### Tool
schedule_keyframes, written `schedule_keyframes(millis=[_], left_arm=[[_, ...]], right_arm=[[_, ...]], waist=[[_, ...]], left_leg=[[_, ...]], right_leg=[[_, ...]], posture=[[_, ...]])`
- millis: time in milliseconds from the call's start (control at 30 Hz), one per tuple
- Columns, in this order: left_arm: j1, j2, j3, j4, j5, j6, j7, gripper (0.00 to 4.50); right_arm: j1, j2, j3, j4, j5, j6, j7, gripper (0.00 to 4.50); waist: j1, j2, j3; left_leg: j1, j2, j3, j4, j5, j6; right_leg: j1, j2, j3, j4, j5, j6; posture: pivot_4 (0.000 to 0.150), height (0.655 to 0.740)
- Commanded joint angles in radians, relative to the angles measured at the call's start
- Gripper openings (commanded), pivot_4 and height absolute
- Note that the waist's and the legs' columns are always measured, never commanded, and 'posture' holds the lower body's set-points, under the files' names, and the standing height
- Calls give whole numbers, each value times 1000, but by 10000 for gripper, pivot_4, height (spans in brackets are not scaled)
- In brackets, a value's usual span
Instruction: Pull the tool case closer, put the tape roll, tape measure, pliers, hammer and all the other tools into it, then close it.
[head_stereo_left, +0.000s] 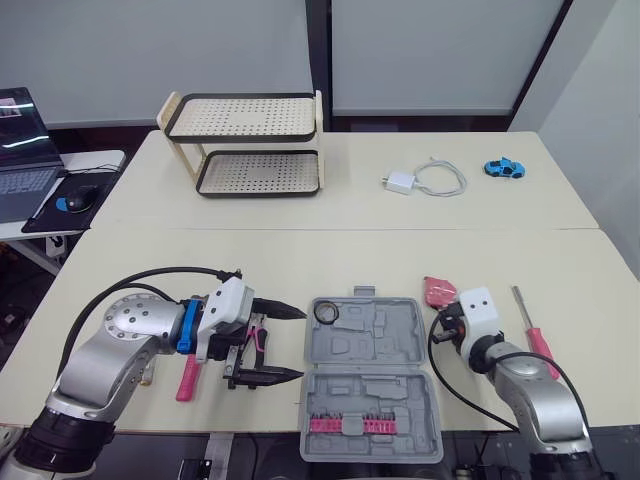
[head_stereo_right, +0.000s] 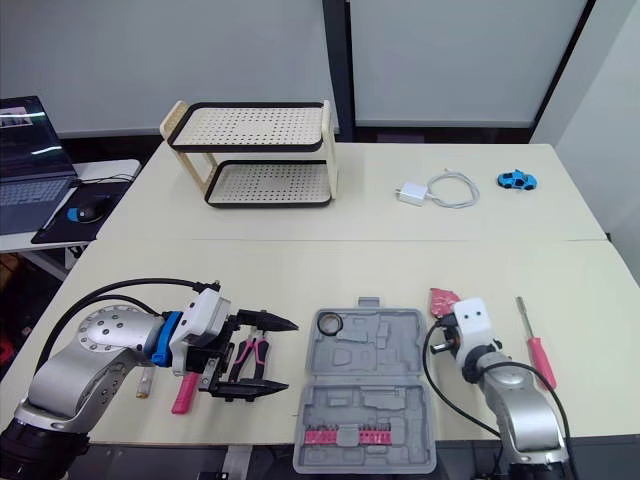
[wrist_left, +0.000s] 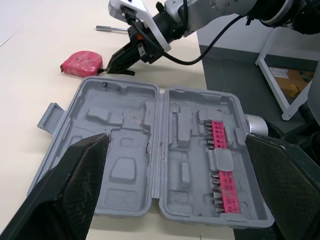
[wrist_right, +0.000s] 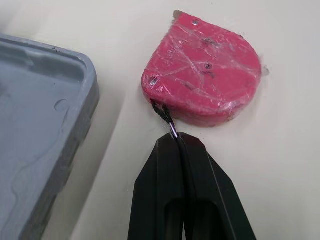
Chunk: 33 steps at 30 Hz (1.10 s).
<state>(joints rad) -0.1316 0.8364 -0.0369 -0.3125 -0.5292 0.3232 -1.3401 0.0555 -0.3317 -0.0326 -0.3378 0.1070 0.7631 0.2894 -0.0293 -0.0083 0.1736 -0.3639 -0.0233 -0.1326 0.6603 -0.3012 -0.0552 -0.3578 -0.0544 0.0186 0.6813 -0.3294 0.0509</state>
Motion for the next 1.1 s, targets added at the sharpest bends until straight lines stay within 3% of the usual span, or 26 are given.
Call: schedule_keyframes(millis=[33,167,267,400,700,800,933,1100], left_arm=[[-14,-1,1,-36,-11,4,6,45000],[-28,-8,-9,-39,-10,13,12,45000],[-38,-11,-14,-38,-8,18,15,45000],[-37,-11,-17,-41,-9,15,18,45000],[-28,-23,-24,-43,-4,1,19,45000],[-26,-26,-29,-42,-2,-5,15,45000],[-25,-31,-36,-41,-1,-11,12,45000],[-27,-33,-41,-40,-3,-17,6,45000]], right_arm=[[42,-25,-45,-66,46,52,34,417],[43,-30,-53,-74,70,74,46,417],[38,-41,-49,-61,76,62,58,6339],[35,-62,-36,-44,72,34,72,19614],[26,-101,-30,21,69,-17,104,19614],[25,-121,-18,27,64,-39,122,13888],[23,-134,-7,27,66,-48,133,463],[37,-159,-13,20,70,-56,150,463]], waist=[[-1,0,0],[-3,0,0],[-3,0,0],[-3,0,0],[-3,0,0],[-3,0,0],[-3,0,0],[-2,0,0]], left_leg=[[0,0,0,0,0,0],[0,0,0,0,0,0],[0,0,0,0,0,0],[0,0,0,0,0,0],[0,0,0,0,0,0],[0,0,0,0,0,0],[0,0,0,0,0,0],[0,0,0,0,0,0]], right_leg=[[0,0,0,0,0,0],[0,1,0,0,0,0],[0,1,0,0,0,0],[0,1,0,0,0,0],[0,1,0,0,0,0],[0,1,0,0,0,0],[0,1,0,0,0,0],[0,1,0,0,0,0]], posture=[[1500,7400],[1500,7400],[1500,7400],[1500,7400],[1500,7400],[1500,7400],[1500,7400],[1500,7400]])
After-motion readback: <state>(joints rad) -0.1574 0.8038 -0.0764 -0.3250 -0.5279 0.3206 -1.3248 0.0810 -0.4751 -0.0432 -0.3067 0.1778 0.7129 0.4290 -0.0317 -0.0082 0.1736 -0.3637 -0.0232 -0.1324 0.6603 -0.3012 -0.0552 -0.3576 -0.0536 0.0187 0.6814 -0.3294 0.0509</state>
